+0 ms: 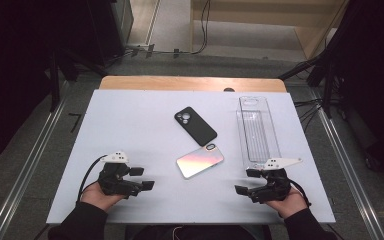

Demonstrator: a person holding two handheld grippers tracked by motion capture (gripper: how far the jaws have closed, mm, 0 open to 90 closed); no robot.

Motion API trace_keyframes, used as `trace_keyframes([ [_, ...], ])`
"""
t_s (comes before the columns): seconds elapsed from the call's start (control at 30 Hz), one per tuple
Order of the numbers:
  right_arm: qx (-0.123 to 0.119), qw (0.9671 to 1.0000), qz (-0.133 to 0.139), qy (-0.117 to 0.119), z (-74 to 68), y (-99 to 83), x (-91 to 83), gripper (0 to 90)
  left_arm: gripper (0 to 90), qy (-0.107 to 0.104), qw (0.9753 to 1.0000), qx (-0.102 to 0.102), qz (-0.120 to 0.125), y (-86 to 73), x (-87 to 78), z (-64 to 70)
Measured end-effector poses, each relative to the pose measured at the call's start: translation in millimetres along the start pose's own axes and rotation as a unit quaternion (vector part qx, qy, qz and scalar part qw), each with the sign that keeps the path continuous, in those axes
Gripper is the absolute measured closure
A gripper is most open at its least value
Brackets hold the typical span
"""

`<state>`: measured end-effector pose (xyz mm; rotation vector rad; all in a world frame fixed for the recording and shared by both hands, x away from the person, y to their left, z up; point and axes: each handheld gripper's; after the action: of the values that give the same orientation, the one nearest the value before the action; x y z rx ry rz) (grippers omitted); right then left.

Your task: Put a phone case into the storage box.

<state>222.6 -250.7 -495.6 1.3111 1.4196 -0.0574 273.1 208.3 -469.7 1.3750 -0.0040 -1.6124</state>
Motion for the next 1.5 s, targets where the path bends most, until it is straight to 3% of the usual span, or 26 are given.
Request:
trace_keyframes([
  [0.1,0.001,1.0,0.0,0.001,0.3,0.1,0.1,13.9,26.8,-0.005,1.0,-0.007,0.001,3.3,1.1,-1.3],
  [0.2,0.001,1.0,0.001,0.0,0.4,0.2,0.6,13.9,26.4,0.002,1.0,0.0,-0.003,6.1,2.1,-1.4],
  [0.3,0.001,1.0,0.001,0.001,0.6,0.2,0.5,13.9,21.9,-0.005,0.9999,0.014,-0.008,12.8,3.8,-1.4],
  [0.43,0.002,1.0,0.0,-0.002,1.0,-0.1,0.1,13.9,0.0,-0.009,0.9997,0.02,0.007,20.0,4.3,0.2],
  [0.5,0.004,1.0,-0.002,-0.001,0.7,-0.1,0.1,13.9,0.0,-0.011,0.9996,0.022,0.011,23.5,5.1,1.4],
  [0.73,0.001,1.0,0.0,0.002,0.5,-0.2,0.2,13.9,0.0,-0.02,0.9984,0.051,-0.011,38.3,9.2,7.9],
  [0.9,0.004,1.0,0.003,0.001,0.7,-0.4,-0.5,13.9,0.0,-0.019,0.9978,0.058,-0.026,45.9,13.0,9.4],
  [1.13,0.005,1.0,-0.002,0.001,1.8,-0.6,0.1,13.9,0.1,-0.026,0.9972,0.066,-0.024,54.4,17.5,12.4],
  [1.5,0.004,1.0,0.001,0.002,1.3,0.0,0.3,13.9,0.0,-0.022,0.9953,0.091,-0.025,74.2,29.3,17.9],
])
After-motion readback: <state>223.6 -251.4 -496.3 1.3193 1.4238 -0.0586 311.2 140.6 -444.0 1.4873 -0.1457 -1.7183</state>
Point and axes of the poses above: each handheld gripper's, and its own axes: x roughly forward along the jaws, y roughly out of its top, z roughly to its right, and after that the axes turned 9 degrees about -z, right-handed
